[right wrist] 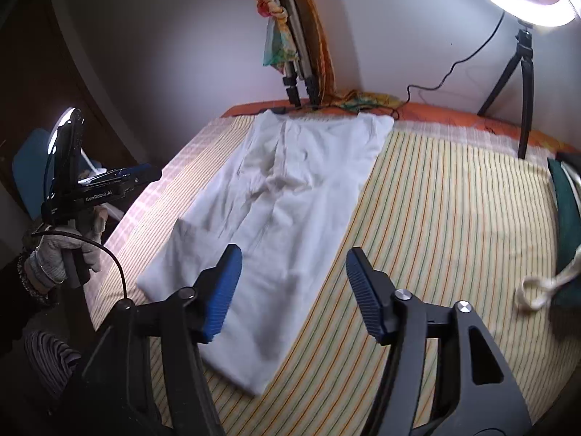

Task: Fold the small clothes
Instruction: 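Move both tools to the collar end of the folded shirt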

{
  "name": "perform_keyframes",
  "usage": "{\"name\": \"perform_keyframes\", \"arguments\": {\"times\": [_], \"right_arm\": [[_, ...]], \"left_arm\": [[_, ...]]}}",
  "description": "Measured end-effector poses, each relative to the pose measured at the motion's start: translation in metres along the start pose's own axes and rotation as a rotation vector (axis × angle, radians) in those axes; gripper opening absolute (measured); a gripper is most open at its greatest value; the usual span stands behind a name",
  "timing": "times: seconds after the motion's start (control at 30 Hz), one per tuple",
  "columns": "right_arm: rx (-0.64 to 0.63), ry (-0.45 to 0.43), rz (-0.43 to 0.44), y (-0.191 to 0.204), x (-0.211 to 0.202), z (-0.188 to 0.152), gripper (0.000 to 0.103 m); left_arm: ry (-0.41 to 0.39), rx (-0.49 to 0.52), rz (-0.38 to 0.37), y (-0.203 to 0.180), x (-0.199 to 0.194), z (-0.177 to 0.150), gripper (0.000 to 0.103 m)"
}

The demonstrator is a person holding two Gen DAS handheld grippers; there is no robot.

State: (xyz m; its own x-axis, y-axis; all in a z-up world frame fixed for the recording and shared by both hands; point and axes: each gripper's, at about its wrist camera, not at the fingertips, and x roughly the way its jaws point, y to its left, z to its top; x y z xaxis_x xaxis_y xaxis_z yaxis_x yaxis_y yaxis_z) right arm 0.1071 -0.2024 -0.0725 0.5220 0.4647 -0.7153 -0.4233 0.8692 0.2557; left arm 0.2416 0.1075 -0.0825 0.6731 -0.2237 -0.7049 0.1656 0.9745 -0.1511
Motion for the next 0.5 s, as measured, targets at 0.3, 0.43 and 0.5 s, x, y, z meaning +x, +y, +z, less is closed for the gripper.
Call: {"name": "perform_keyframes", "arguments": {"times": [0.3,0.43,0.5], "right_arm": [[0.110,0.034,0.027,-0.067,0.058,0.060,0.054],[0.120,0.051,-0.005,-0.090,0.094,0.079,0.040],[0.123,0.053,-0.019,-0.099,0.110,0.088,0.033]], "left_arm": [[0.035,0.054,0.060,0.010,0.078,0.052,0.050],[0.052,0.063,0.074,0.013,0.113,0.068,0.050],[0.060,0.062,0.071,0.013,0.129,0.074,0.050]]}}
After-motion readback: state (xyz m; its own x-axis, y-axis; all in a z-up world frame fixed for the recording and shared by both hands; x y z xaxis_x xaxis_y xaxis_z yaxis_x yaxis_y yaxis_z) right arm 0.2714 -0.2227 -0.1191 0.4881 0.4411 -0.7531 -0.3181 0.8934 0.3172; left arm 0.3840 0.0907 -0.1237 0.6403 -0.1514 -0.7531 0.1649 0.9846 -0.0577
